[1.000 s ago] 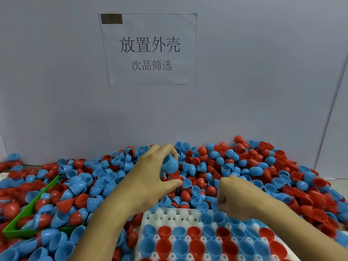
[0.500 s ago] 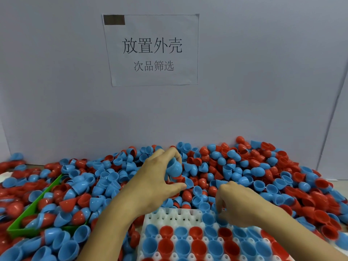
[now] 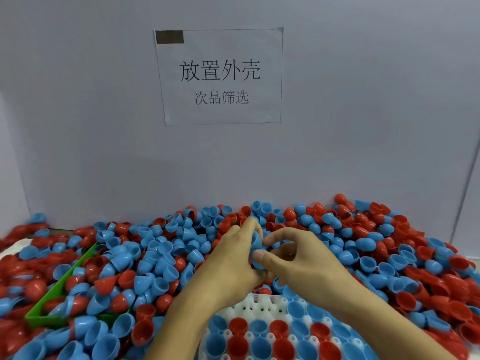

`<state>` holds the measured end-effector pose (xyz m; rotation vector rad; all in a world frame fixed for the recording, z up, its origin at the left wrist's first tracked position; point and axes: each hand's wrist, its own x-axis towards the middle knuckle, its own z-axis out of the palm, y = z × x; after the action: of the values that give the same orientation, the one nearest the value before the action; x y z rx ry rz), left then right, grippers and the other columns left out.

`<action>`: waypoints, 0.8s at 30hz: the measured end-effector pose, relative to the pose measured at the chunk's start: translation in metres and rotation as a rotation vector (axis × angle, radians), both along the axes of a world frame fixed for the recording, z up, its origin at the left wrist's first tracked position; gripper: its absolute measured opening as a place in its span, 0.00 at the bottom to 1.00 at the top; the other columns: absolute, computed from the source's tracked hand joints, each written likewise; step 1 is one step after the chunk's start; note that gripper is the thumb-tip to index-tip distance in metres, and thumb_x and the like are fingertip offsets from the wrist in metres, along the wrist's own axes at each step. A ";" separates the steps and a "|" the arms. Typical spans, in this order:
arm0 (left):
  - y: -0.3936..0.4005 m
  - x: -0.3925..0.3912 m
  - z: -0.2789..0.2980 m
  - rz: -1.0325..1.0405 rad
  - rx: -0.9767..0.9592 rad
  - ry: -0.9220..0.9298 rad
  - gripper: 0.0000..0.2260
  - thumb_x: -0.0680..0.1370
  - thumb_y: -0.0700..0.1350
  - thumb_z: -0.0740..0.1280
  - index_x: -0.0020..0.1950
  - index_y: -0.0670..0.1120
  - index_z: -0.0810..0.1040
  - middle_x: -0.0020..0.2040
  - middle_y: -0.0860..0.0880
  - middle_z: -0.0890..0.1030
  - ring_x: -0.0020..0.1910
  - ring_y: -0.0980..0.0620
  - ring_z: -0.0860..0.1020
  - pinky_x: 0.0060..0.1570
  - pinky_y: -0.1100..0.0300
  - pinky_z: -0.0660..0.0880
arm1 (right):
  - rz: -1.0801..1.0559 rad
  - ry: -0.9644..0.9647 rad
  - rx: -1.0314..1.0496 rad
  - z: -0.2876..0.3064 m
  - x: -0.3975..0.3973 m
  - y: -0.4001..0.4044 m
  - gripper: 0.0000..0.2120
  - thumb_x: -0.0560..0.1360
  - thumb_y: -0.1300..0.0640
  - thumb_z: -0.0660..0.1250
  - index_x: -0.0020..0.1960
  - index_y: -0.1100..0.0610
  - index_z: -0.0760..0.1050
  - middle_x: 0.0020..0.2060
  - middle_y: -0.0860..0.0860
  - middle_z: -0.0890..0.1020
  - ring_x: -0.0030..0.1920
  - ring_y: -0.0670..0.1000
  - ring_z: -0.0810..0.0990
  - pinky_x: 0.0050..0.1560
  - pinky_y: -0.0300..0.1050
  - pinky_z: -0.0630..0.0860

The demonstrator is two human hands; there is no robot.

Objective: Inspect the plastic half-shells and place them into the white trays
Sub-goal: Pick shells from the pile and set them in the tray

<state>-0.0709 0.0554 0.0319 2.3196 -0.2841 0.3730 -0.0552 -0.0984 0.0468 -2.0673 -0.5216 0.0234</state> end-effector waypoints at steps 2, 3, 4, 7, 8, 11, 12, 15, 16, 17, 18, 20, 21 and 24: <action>0.004 0.001 -0.001 -0.013 -0.026 0.000 0.19 0.73 0.47 0.75 0.48 0.59 0.64 0.50 0.54 0.74 0.45 0.57 0.75 0.40 0.64 0.73 | -0.012 0.075 0.047 0.001 0.002 0.000 0.06 0.74 0.49 0.73 0.49 0.47 0.79 0.36 0.46 0.86 0.37 0.42 0.84 0.43 0.38 0.79; 0.006 0.001 -0.001 -0.017 -0.035 0.004 0.19 0.73 0.49 0.76 0.48 0.59 0.64 0.49 0.54 0.74 0.44 0.57 0.74 0.41 0.64 0.73 | -0.025 0.101 0.073 0.001 0.003 -0.001 0.05 0.74 0.50 0.74 0.48 0.47 0.80 0.36 0.46 0.86 0.38 0.43 0.85 0.46 0.41 0.80; 0.009 0.001 0.000 -0.022 -0.045 0.010 0.19 0.73 0.51 0.76 0.48 0.59 0.64 0.48 0.54 0.74 0.43 0.58 0.73 0.41 0.65 0.72 | -0.041 0.117 0.095 0.003 0.005 -0.002 0.04 0.74 0.52 0.75 0.48 0.47 0.81 0.37 0.45 0.86 0.39 0.43 0.85 0.48 0.43 0.80; 0.014 0.000 0.001 -0.058 -0.110 0.041 0.20 0.72 0.55 0.76 0.53 0.58 0.66 0.48 0.56 0.76 0.43 0.58 0.76 0.45 0.62 0.76 | -0.073 0.166 0.177 0.008 0.009 -0.006 0.06 0.73 0.57 0.76 0.48 0.49 0.82 0.38 0.46 0.86 0.40 0.47 0.86 0.47 0.43 0.82; 0.016 0.000 0.000 -0.074 -0.137 0.052 0.20 0.73 0.55 0.76 0.55 0.57 0.66 0.49 0.56 0.77 0.45 0.58 0.77 0.48 0.61 0.78 | -0.081 0.182 0.208 0.009 0.010 -0.007 0.07 0.73 0.59 0.75 0.48 0.50 0.82 0.37 0.47 0.86 0.39 0.48 0.86 0.45 0.41 0.82; 0.019 0.000 -0.001 -0.113 -0.224 0.064 0.14 0.77 0.55 0.71 0.55 0.56 0.68 0.44 0.58 0.78 0.41 0.61 0.77 0.44 0.62 0.77 | -0.121 0.188 0.263 0.009 0.013 -0.007 0.09 0.74 0.64 0.73 0.50 0.52 0.80 0.40 0.52 0.85 0.36 0.48 0.85 0.38 0.37 0.81; 0.020 0.000 -0.002 -0.122 -0.275 0.065 0.10 0.79 0.54 0.68 0.53 0.55 0.68 0.39 0.59 0.78 0.36 0.62 0.76 0.40 0.64 0.77 | -0.141 0.181 0.276 0.007 0.014 -0.007 0.10 0.75 0.65 0.72 0.51 0.53 0.78 0.41 0.55 0.84 0.35 0.49 0.85 0.39 0.39 0.82; 0.024 0.003 -0.005 -0.103 -0.434 0.103 0.06 0.82 0.53 0.64 0.50 0.54 0.69 0.29 0.61 0.72 0.29 0.62 0.71 0.36 0.66 0.75 | -0.180 0.139 0.283 0.001 0.018 -0.009 0.08 0.76 0.68 0.68 0.47 0.56 0.77 0.41 0.57 0.84 0.34 0.50 0.85 0.42 0.44 0.84; 0.025 0.004 -0.006 -0.095 -0.484 0.127 0.06 0.82 0.53 0.64 0.50 0.53 0.70 0.30 0.60 0.72 0.31 0.59 0.73 0.39 0.63 0.78 | -0.182 0.127 0.273 -0.001 0.019 -0.009 0.08 0.77 0.68 0.67 0.45 0.56 0.78 0.41 0.57 0.85 0.34 0.51 0.85 0.42 0.43 0.84; 0.025 0.005 -0.007 -0.092 -0.537 0.163 0.05 0.82 0.52 0.64 0.52 0.52 0.71 0.31 0.57 0.74 0.33 0.53 0.76 0.42 0.57 0.81 | -0.182 0.121 0.269 -0.003 0.020 -0.010 0.10 0.77 0.68 0.66 0.42 0.56 0.80 0.40 0.56 0.85 0.34 0.51 0.85 0.41 0.41 0.83; 0.025 0.006 -0.007 -0.090 -0.591 0.207 0.05 0.82 0.51 0.65 0.53 0.52 0.72 0.33 0.53 0.76 0.37 0.47 0.81 0.46 0.51 0.83 | -0.178 0.117 0.266 -0.005 0.021 -0.010 0.12 0.78 0.68 0.65 0.41 0.56 0.82 0.39 0.54 0.86 0.35 0.51 0.85 0.40 0.39 0.83; 0.024 0.006 -0.008 -0.101 -0.689 0.294 0.04 0.82 0.50 0.66 0.55 0.52 0.76 0.35 0.53 0.80 0.41 0.48 0.84 0.42 0.50 0.83 | -0.167 0.098 0.262 -0.007 0.022 -0.009 0.15 0.78 0.68 0.65 0.39 0.54 0.84 0.39 0.50 0.86 0.36 0.50 0.86 0.38 0.37 0.81; 0.024 0.005 -0.008 -0.117 -0.724 0.334 0.04 0.82 0.50 0.66 0.54 0.51 0.77 0.35 0.55 0.80 0.39 0.52 0.83 0.39 0.54 0.81 | -0.162 0.083 0.257 -0.008 0.022 -0.009 0.16 0.79 0.68 0.65 0.39 0.53 0.85 0.38 0.48 0.86 0.36 0.50 0.86 0.37 0.35 0.80; 0.022 0.004 -0.007 -0.178 -0.785 0.441 0.06 0.82 0.48 0.65 0.55 0.48 0.77 0.32 0.56 0.79 0.33 0.59 0.80 0.37 0.61 0.78 | -0.147 0.055 0.240 -0.009 0.022 -0.008 0.19 0.78 0.68 0.65 0.36 0.51 0.85 0.38 0.45 0.86 0.36 0.48 0.85 0.36 0.33 0.79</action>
<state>-0.0666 0.0776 0.0247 1.5300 -0.0926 -0.1162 -0.0332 -0.1060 0.0380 -1.8592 -0.3206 -0.0658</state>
